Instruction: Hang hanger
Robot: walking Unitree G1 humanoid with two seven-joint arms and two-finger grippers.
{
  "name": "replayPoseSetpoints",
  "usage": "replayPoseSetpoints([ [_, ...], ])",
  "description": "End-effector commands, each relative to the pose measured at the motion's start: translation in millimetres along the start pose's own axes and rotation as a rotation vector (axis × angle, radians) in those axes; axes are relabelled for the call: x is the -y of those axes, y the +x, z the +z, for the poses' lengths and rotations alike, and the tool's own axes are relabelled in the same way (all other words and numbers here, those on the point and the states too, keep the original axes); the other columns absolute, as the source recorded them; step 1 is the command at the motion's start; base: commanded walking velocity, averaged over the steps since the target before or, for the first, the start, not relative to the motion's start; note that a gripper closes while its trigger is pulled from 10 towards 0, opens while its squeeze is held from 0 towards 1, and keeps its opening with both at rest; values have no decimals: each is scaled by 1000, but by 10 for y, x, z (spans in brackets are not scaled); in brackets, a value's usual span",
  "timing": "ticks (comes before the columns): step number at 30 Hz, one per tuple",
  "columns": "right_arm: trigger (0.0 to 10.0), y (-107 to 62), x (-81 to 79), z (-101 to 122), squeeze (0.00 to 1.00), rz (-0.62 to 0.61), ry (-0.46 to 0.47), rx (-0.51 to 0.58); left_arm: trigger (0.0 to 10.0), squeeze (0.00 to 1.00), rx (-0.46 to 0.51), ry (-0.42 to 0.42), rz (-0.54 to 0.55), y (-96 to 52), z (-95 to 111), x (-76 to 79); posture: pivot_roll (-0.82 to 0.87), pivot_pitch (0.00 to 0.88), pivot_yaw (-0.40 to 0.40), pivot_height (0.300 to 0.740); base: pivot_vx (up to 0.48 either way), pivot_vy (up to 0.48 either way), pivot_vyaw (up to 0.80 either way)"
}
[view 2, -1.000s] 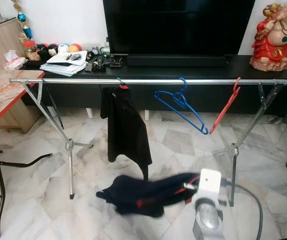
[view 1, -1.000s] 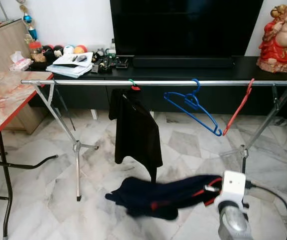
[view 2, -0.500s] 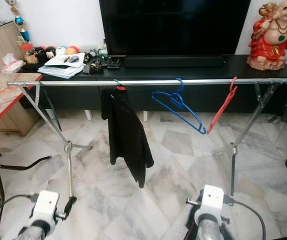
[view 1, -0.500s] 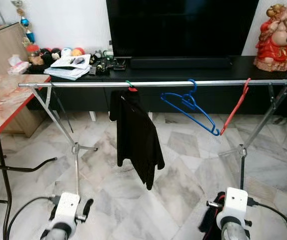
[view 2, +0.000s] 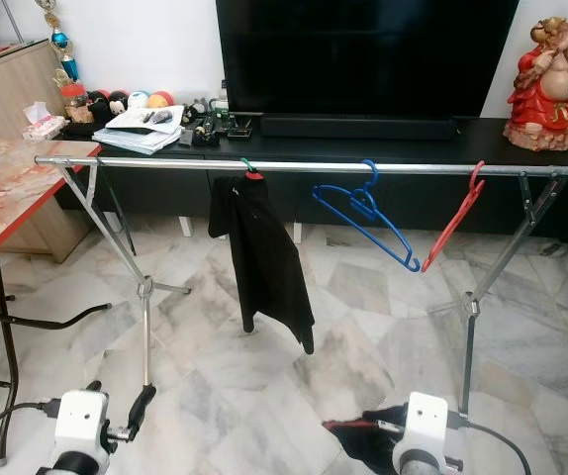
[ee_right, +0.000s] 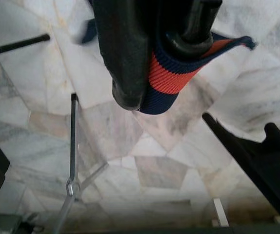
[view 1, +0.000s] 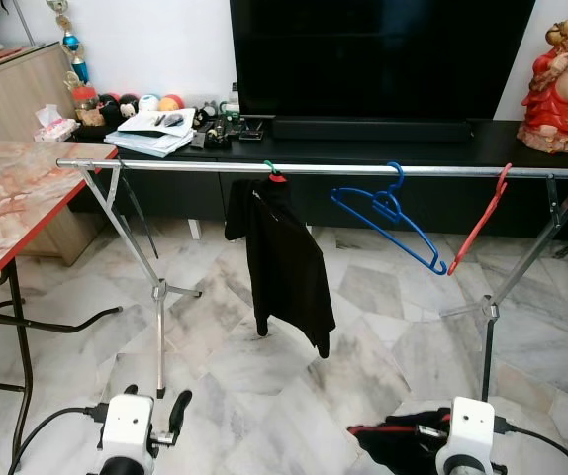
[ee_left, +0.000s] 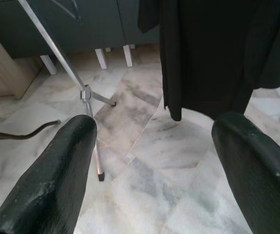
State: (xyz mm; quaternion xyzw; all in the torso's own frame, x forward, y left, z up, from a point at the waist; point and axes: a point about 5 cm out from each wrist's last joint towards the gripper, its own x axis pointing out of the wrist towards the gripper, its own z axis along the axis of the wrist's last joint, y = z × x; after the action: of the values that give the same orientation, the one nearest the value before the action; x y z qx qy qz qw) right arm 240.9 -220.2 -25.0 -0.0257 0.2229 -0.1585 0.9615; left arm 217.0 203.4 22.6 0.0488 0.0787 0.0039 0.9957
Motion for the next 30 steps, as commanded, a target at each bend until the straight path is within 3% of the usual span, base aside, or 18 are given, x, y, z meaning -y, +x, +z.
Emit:
replayPoseSetpoints([
  [1,10000,15,2,34,0,0,0,18,10000,0,-14,-28,15,-1,-1,-27,26,0,51,740,0,0,0],
  [9,10000,23,20,152,0,-15,37,104,10000,0,-30,-105,-41,55,83,40,22,0,47,740,0,0,0],
  [14,10000,42,70,261,0,-21,43,167,10000,0,-25,-97,-34,58,150,-34,25,0,48,740,0,0,0],
  [23,10000,31,66,202,0,-30,38,143,10000,0,-2,-50,49,138,238,-210,31,10,43,740,0,0,0],
  [30,10000,15,25,163,0,-32,48,127,10000,0,13,-54,17,196,311,-136,30,31,59,740,177,0,0],
])
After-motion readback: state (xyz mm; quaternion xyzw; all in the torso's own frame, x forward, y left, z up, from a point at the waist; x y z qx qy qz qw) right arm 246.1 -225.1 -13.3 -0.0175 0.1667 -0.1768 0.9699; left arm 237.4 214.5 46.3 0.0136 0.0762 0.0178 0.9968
